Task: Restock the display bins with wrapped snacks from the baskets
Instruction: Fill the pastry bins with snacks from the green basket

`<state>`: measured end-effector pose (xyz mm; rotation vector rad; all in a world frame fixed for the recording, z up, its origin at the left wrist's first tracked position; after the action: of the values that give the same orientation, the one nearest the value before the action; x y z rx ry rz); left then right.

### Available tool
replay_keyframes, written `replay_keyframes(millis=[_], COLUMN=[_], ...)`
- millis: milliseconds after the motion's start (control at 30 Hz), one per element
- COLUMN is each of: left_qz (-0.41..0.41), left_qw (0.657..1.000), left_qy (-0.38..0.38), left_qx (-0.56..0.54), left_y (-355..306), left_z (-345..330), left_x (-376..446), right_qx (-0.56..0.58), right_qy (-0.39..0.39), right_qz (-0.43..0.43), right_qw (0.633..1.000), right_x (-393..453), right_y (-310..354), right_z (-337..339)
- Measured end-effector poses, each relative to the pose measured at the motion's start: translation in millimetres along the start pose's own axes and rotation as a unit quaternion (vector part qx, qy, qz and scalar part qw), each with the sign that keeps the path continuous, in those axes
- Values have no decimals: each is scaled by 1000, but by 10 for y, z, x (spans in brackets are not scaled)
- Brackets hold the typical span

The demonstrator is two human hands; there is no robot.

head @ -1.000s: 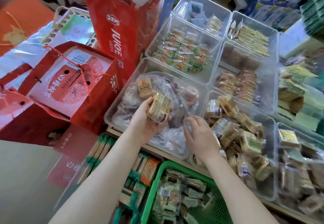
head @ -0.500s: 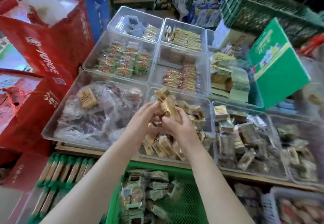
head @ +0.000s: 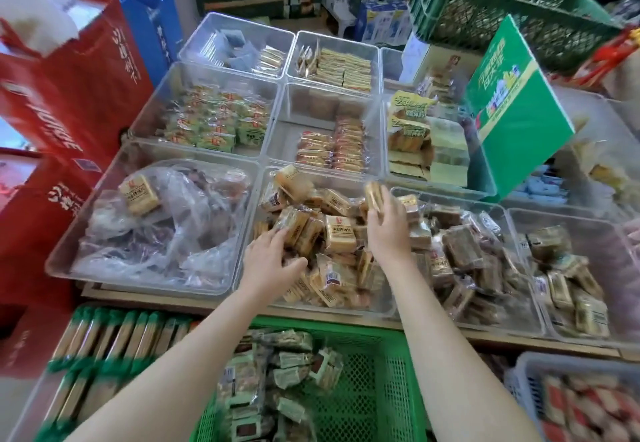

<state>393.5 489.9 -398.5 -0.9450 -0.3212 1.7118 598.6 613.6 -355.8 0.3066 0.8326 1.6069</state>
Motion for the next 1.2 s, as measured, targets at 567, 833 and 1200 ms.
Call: replay_keyframes(millis=[567, 833, 1200], left_qz=[23, 105, 180], left_qw=[962, 975, 976], left_qy=[-165, -187, -122], left_qx=[-216, -63, 13], left_y=[965, 1815, 2074], left_z=[1050, 1668, 1755], left_x=[-427, -197, 355], right_qx=[-149, -330, -391], right_qy=[-2, 183, 183], right_qz=[222, 87, 55], right_qw=[964, 922, 900], right_x=[-183, 34, 70], right_y=[1348, 1590, 1462], right_z=[-928, -2339, -2471])
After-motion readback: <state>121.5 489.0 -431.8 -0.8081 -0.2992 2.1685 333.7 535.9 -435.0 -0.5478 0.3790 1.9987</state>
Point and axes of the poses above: each hand's wrist, its own x-axis towards the middle knuckle, its own z-axis out of the back of the hand, y = z × x, the point moved 8 cm from there along x, towards the middle knuckle, and after that the axes turned 14 degrees about y, right-handed, at the moved point
